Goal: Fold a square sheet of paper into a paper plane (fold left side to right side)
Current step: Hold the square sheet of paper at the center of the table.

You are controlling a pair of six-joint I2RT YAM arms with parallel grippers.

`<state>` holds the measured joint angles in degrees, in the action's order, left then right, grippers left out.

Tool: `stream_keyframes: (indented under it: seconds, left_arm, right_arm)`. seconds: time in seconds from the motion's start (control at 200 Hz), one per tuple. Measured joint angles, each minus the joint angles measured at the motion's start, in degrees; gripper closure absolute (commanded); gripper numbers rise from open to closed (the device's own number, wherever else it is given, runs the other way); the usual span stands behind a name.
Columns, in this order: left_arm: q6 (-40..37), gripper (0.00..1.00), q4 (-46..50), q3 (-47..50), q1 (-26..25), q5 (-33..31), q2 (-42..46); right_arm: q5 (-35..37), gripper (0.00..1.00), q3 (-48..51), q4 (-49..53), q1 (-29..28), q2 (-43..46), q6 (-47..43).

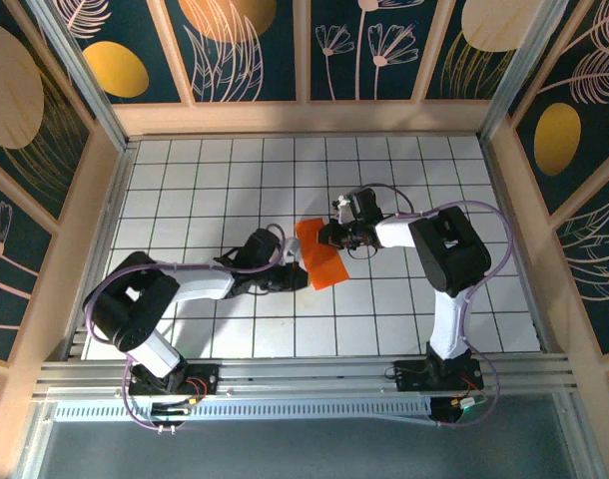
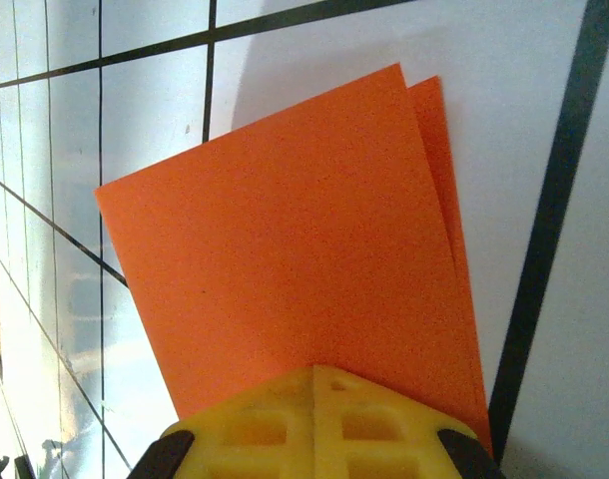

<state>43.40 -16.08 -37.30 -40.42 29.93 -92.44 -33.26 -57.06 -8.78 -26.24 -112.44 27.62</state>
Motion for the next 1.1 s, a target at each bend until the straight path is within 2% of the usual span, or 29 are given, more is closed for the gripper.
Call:
stream_keyframes:
  seconds: [0.175,0.35,0.621,1.101]
  left_arm:
    - [-0.4,1.0,0.5,-4.6,4.0,0.0,-0.3]
    - [-2.3,1.0,2.6,-12.9,4.1,-1.5,-8.4]
    - [-5.0,1.0,7.8,-19.2,3.3,-3.7,-17.8]
    - [-6.5,1.0,10.5,-20.5,1.8,-6.8,-18.7]
  right_arm:
    - [0.7,1.0,0.5,-0.2,0.0,0.4,0.5]
    - [0.9,1.0,0.6,-0.4,-0.1,0.4,1.4]
    - [0.8,1.0,0.6,-0.5,-0.1,0.4,1.5]
    - [0.8,1.0,0.5,-0.3,-0.2,0.5,1.5]
